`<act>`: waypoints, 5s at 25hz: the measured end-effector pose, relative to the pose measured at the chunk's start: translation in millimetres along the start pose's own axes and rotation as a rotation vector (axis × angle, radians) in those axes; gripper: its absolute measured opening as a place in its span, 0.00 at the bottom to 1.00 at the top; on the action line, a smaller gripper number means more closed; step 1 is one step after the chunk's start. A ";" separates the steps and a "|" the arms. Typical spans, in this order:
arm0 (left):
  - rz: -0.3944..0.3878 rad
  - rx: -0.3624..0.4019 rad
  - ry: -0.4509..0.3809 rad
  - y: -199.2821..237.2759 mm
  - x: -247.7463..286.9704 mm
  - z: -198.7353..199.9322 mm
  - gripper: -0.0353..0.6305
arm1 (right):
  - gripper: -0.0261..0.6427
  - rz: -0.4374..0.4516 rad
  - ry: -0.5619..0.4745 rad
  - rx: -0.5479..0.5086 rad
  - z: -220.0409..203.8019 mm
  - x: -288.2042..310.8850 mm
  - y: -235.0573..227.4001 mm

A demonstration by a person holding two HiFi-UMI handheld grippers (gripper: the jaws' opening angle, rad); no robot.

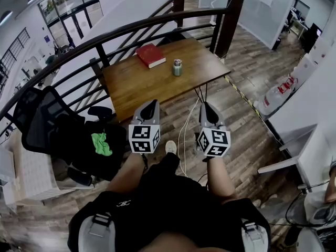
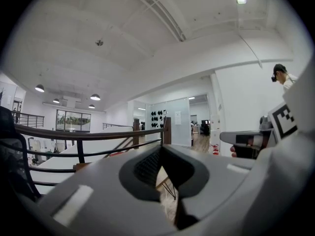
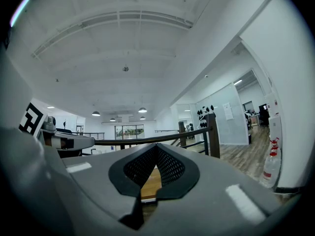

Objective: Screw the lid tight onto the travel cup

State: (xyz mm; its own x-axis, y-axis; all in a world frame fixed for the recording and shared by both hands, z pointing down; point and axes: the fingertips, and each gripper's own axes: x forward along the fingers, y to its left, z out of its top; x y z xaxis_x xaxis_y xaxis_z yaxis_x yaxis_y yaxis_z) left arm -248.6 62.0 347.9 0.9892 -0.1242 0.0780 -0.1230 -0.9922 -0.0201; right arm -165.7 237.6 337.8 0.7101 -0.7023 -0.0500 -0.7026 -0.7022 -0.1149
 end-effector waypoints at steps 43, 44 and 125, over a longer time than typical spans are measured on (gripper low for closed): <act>0.110 -0.029 0.081 156.2 439.0 -9.5 0.13 | 0.04 0.140 0.075 -0.034 -24.9 471.8 -161.8; 0.123 -0.035 0.090 160.8 437.9 -12.9 0.13 | 0.04 0.152 0.079 -0.032 -26.6 476.9 -159.3; -0.013 -0.118 0.407 81.5 556.4 -303.1 0.65 | 0.41 1.984 0.335 -1.796 -295.1 503.3 -85.4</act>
State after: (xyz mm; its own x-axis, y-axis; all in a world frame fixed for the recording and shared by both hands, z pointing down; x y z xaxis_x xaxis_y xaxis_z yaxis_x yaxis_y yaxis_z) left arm 267.6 -91.0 691.8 0.8815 -0.0825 0.4649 -0.1425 -0.9852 0.0953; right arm 238.2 -90.3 615.3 -0.1986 -0.1852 0.9624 0.2722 0.9329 0.2357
